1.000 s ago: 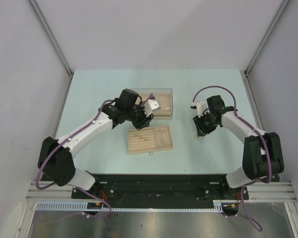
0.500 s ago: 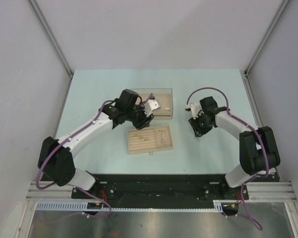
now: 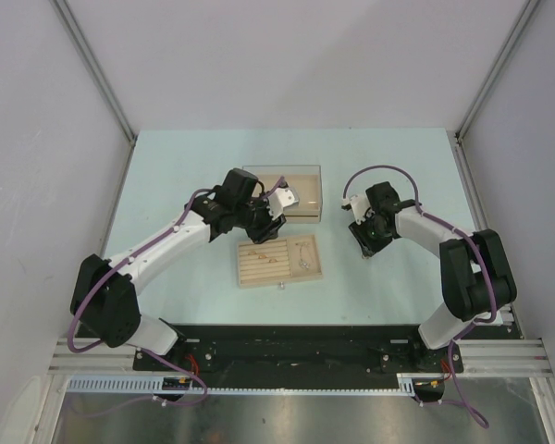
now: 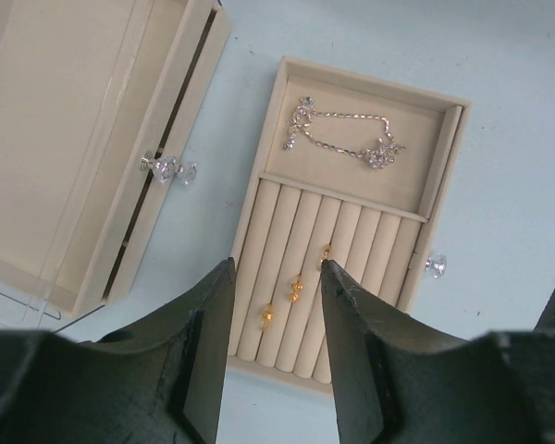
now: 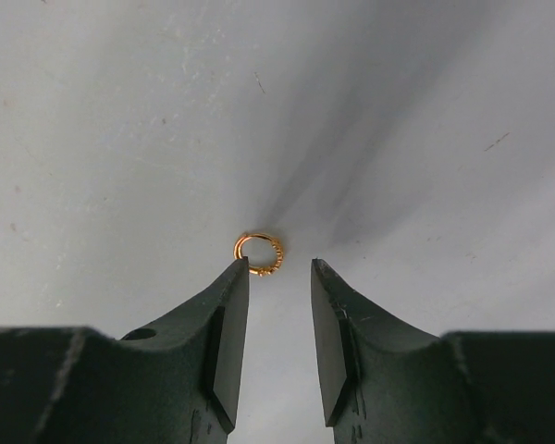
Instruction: Organize the mixed jewelry
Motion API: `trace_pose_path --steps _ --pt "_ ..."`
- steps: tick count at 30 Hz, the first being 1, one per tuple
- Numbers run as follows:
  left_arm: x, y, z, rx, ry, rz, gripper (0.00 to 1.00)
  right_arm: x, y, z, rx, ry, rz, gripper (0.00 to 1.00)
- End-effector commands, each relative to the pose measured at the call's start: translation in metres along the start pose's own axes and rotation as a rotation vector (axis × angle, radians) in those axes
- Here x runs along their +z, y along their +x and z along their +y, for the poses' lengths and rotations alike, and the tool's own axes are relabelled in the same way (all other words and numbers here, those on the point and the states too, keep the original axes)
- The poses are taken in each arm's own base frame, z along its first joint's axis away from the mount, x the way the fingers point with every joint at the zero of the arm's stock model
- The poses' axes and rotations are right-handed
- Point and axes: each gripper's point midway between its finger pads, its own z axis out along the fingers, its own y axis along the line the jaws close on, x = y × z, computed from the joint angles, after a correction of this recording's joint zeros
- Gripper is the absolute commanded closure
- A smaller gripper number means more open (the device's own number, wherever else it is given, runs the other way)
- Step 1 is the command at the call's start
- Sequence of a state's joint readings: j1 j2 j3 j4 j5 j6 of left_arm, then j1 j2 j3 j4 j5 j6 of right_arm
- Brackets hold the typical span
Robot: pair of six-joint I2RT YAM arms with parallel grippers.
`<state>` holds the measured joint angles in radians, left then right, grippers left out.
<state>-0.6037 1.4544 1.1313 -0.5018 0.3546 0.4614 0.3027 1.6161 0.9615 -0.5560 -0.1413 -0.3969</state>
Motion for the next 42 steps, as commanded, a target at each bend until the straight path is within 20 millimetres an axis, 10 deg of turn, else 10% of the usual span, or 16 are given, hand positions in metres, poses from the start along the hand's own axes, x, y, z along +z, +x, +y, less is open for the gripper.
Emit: trace_pose_path --steps 1,27,42 --pt "-0.006 -0.011 -0.002 0.013 0.01 -0.049 0.53 0.004 -0.003 -0.004 -0.009 0.026 -0.003 0.63" --pt "-0.004 -0.006 -0.002 0.013 0.012 -0.036 0.53 0.015 0.001 0.0 -0.033 0.039 0.039 0.72" --pt "-0.012 -0.003 0.001 -0.004 -0.014 -0.071 0.52 0.011 0.0 -0.003 -0.027 0.069 0.037 1.0"
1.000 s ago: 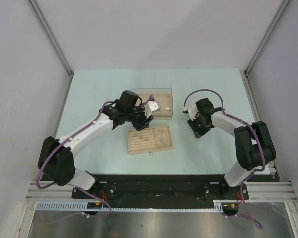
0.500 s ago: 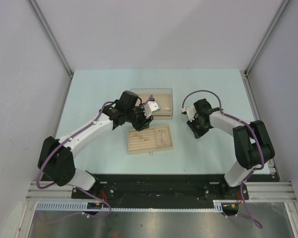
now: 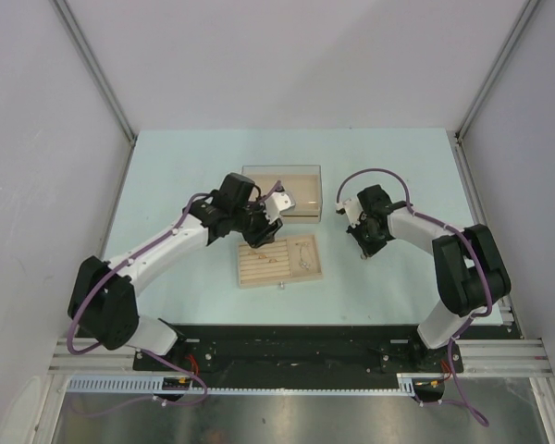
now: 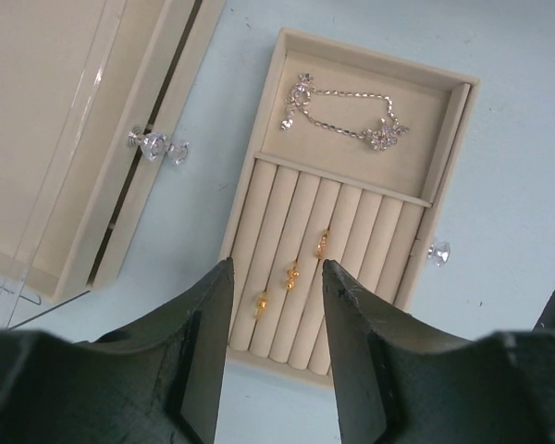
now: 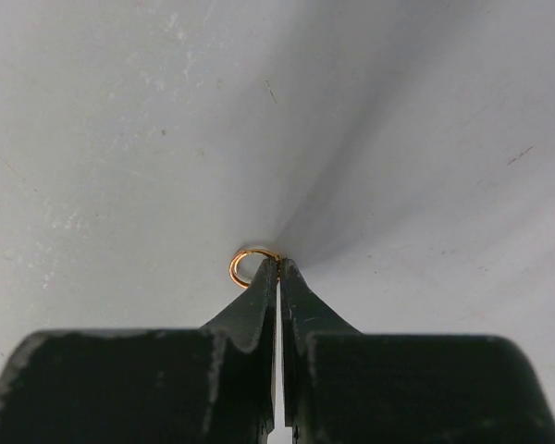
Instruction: Organize the mixed jewelry
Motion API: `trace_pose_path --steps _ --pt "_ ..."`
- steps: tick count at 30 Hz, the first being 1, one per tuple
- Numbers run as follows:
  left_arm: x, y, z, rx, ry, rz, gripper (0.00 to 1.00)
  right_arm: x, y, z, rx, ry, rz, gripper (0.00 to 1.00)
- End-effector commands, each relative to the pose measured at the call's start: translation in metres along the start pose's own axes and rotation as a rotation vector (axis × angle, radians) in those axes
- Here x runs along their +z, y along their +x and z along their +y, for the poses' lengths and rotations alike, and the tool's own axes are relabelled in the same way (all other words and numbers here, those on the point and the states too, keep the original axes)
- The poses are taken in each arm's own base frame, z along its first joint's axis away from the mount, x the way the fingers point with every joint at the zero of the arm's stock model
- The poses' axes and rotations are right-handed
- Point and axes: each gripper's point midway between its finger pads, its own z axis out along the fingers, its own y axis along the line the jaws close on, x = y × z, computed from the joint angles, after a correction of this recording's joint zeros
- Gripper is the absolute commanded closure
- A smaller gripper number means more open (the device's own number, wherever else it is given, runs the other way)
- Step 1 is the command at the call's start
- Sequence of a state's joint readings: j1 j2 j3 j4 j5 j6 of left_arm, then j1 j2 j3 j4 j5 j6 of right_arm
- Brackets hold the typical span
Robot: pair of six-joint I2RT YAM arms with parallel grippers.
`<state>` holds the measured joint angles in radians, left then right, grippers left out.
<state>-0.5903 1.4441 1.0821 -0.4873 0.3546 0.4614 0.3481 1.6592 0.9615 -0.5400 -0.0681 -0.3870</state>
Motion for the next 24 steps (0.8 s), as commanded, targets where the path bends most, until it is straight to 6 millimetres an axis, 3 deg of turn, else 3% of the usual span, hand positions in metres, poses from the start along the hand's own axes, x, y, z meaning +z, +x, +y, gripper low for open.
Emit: trace_pose_path --steps 1,6,9,17,24 --pt "-0.016 -0.02 0.003 0.011 -0.015 -0.101 0.51 -0.002 -0.005 -0.003 0.001 0.025 -0.015 1.0" --pt "-0.024 -0.036 -0.009 -0.014 0.04 -0.211 0.51 -0.03 -0.028 -0.002 -0.01 0.031 -0.101 1.0" --pt "-0.03 -0.055 -0.017 -0.032 0.081 -0.292 0.51 -0.056 -0.054 0.004 -0.035 0.025 -0.174 1.0" --pt "-0.032 -0.103 -0.014 -0.141 0.132 -0.436 0.51 -0.136 -0.131 0.025 -0.149 0.07 -0.387 1.0" --pt "-0.043 -0.146 -0.003 -0.343 0.141 -0.569 0.5 -0.186 -0.182 0.043 -0.168 0.083 -0.525 1.0"
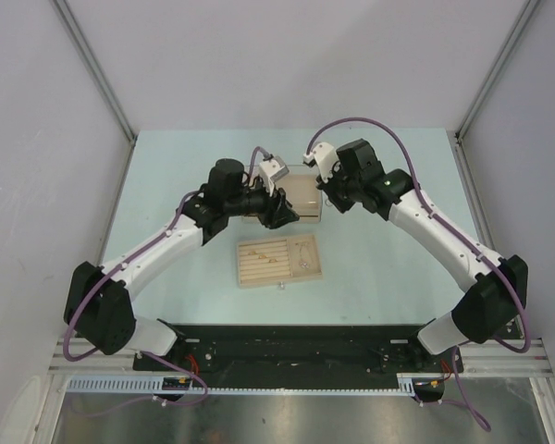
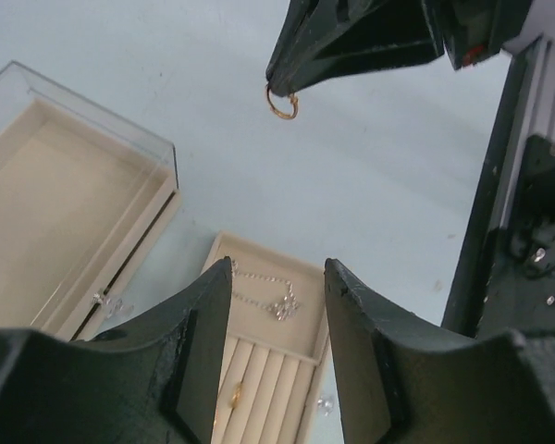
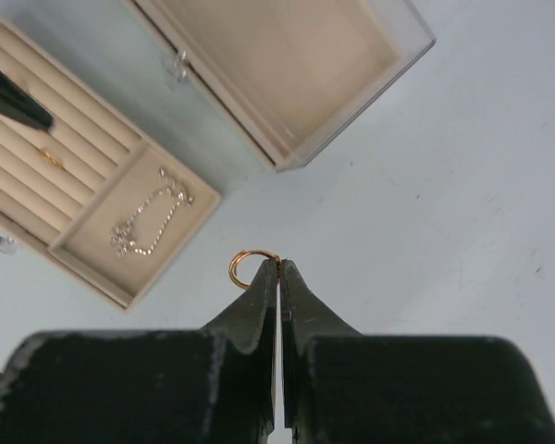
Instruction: Organize the mixed jewelry
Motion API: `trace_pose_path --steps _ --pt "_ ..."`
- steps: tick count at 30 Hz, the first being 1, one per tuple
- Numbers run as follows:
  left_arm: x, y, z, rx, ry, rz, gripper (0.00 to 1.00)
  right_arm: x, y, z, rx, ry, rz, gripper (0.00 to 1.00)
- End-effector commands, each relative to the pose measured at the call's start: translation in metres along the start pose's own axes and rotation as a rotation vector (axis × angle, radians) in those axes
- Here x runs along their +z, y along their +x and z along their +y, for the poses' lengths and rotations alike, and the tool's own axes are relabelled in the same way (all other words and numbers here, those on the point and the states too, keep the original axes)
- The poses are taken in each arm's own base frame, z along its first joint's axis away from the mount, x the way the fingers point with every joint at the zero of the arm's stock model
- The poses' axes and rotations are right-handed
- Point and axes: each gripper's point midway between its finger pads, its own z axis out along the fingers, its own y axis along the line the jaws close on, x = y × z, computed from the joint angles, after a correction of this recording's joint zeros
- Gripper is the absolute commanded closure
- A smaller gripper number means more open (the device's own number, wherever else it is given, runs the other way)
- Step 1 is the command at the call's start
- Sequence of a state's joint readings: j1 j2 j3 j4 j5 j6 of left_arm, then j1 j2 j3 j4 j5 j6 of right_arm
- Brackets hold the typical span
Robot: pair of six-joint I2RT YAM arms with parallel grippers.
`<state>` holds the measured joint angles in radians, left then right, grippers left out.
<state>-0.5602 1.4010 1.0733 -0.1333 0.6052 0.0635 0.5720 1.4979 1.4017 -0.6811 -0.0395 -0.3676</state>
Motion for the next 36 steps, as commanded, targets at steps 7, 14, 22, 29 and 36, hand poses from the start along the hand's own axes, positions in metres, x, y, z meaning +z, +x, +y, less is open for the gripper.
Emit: trace_pose_path --steps 7,14,22,29,36 --pt "0.0 -0.086 -0.011 -0.2 0.036 -0.246 0.48 -0.035 -0.063 -0.007 0.044 0.049 -0.14 1.0" --pt "0.008 -0.09 -0.008 -0.293 0.047 -0.245 0.47 -0.037 -0.069 0.006 0.017 0.048 -0.151 1.0" --pt "0.016 -0.086 0.0 -0.346 0.023 -0.23 0.49 -0.04 -0.075 0.01 -0.007 0.075 -0.164 1.0" --pt "0.021 -0.084 0.001 -0.371 0.034 -0.221 0.51 -0.04 -0.075 0.012 -0.01 0.08 -0.166 1.0" --pt "0.029 -0.085 0.001 -0.385 0.059 -0.213 0.53 -0.039 -0.075 0.015 -0.02 0.079 -0.162 1.0"
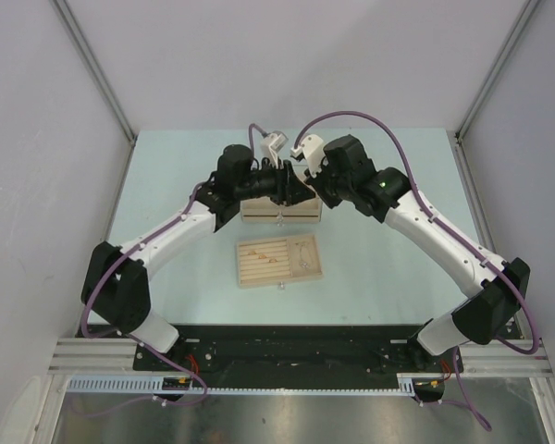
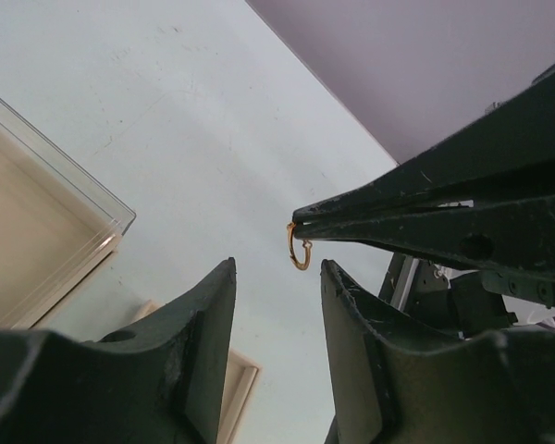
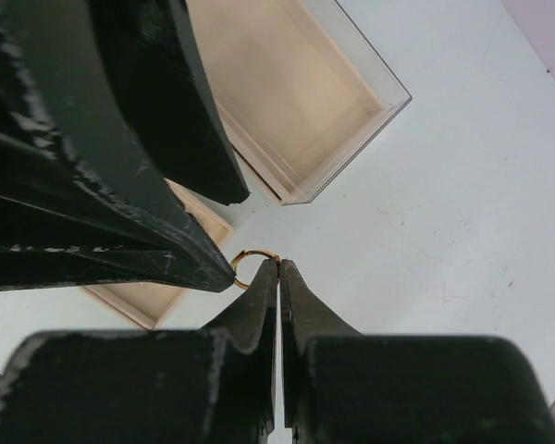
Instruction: Organize the mixed jewelry
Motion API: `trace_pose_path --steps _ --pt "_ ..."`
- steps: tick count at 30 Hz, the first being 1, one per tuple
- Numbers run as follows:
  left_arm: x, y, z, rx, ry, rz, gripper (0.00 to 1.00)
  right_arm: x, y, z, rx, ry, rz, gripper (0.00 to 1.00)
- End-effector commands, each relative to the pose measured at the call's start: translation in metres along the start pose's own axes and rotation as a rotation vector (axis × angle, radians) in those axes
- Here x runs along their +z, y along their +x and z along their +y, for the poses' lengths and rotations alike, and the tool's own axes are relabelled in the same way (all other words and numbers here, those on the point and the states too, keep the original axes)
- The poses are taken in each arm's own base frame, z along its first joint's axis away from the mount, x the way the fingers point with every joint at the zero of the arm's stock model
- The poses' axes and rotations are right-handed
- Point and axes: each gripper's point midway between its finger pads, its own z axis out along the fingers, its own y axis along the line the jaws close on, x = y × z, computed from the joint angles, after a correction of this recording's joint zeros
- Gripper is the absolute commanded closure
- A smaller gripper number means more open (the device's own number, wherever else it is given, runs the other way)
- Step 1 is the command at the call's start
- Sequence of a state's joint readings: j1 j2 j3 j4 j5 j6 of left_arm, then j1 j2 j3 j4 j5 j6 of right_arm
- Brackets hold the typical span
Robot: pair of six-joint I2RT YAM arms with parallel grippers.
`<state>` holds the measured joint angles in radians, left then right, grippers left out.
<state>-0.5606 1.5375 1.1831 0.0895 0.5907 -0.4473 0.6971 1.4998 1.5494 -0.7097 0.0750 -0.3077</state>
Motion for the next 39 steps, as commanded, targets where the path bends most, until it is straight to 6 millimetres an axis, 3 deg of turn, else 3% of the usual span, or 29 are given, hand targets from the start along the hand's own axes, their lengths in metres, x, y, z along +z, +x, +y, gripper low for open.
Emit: trace_pose_path --steps 1,15,39 --pt "0.0033 -0.0229 -0.0149 0.009 0.053 -0.039 0.54 -0.009 -0.018 -0.004 -0.002 0.027 -0.053 1.0" --pt "0.0087 -0.0212 -0.0123 -0.001 0.062 -0.032 0.6 -0.0088 -0.0156 -0.0024 -0.011 0.032 -0.045 1.0" --pt "0.0129 -0.0195 -0.0174 -0.013 0.091 -0.027 0.83 -0.0054 -0.0183 0.0049 -0.012 0.012 -0.047 1.0"
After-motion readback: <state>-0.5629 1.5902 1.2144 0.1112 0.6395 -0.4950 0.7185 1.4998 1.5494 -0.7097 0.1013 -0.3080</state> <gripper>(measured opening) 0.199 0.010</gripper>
